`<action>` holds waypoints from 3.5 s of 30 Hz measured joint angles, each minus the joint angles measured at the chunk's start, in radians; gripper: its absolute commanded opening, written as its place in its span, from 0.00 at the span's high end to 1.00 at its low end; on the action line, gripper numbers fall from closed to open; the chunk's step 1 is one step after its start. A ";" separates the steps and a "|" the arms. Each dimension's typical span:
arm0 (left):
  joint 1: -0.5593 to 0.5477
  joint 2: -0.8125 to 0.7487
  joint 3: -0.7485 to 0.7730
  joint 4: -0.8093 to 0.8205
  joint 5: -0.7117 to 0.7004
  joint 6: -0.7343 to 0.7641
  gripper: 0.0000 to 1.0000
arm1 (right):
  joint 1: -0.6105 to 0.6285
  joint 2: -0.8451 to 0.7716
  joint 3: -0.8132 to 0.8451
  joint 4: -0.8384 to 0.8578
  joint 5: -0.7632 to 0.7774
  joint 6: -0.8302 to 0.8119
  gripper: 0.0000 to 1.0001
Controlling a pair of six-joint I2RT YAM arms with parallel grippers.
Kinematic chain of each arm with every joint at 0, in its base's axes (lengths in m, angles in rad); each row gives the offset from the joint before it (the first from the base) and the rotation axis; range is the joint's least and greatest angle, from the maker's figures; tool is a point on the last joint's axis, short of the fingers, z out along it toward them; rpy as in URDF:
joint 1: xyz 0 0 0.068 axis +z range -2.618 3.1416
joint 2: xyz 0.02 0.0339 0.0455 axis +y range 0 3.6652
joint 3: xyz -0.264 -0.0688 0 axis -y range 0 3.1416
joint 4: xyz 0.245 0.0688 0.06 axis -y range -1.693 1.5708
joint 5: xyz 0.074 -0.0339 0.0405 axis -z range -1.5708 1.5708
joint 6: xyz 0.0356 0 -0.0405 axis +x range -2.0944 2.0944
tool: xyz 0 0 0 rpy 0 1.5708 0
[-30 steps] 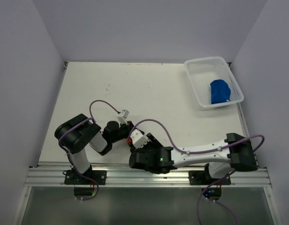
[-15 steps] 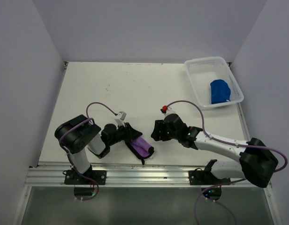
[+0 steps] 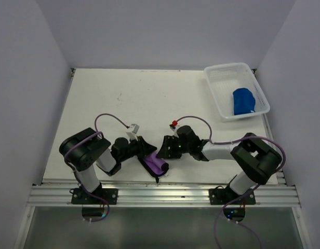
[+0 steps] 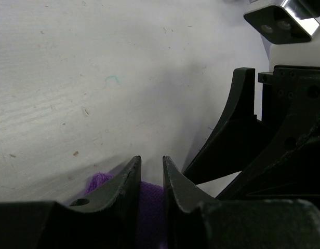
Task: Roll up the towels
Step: Roll the towel
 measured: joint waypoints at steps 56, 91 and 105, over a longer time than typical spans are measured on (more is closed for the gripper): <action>0.010 -0.519 0.106 -0.720 -0.178 -0.034 0.42 | 0.663 0.204 0.439 -0.717 1.121 -0.280 1.00; -0.041 -0.223 0.035 -0.387 0.007 -0.132 0.59 | 0.752 0.561 0.800 -1.213 1.404 -0.238 0.62; -0.061 -0.140 0.048 -0.309 -0.042 -0.118 0.64 | 0.722 0.089 0.484 -0.969 1.239 -0.169 0.34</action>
